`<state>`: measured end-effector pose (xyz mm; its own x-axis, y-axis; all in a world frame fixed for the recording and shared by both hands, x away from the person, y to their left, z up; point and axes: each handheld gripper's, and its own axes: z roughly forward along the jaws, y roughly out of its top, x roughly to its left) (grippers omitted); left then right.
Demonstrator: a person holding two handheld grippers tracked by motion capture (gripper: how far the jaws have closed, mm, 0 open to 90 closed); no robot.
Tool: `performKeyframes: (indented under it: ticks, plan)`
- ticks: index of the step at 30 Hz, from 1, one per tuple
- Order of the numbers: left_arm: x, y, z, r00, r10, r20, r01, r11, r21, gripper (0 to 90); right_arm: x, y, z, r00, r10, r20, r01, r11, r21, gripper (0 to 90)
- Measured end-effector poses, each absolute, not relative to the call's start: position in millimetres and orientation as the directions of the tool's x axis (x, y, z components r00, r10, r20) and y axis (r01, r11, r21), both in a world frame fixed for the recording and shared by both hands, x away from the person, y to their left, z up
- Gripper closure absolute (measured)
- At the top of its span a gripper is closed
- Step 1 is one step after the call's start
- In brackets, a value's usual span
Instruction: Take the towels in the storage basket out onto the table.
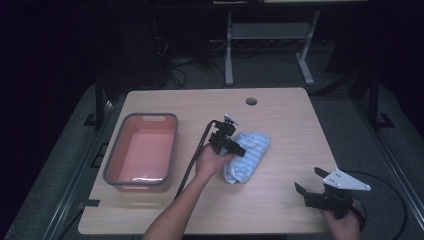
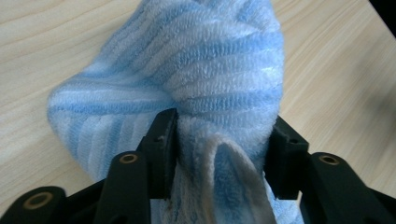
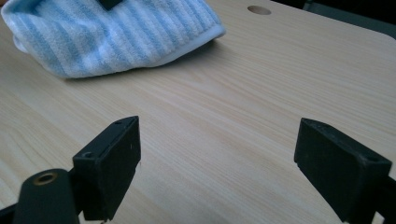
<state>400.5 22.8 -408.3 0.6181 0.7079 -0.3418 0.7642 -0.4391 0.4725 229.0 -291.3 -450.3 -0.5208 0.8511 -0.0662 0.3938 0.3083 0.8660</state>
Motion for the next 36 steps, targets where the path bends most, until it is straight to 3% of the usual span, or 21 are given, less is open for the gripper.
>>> performKeyframes:
  ticks: [16, 36]
  plan:
    - [392, 27, -394, 0.628, 0.699, -0.342, 0.745, -0.415, 0.522, 37.2, 228, -289, -451, -0.522, 0.851, -0.066, 0.397, 0.311, 0.864, 14.2]
    - [375, 59, -374, 0.654, 0.678, -0.337, 0.709, -0.391, 0.587, 31.0, 230, -285, -454, -0.518, 0.853, -0.061, 0.416, 0.313, 0.854, 14.2]
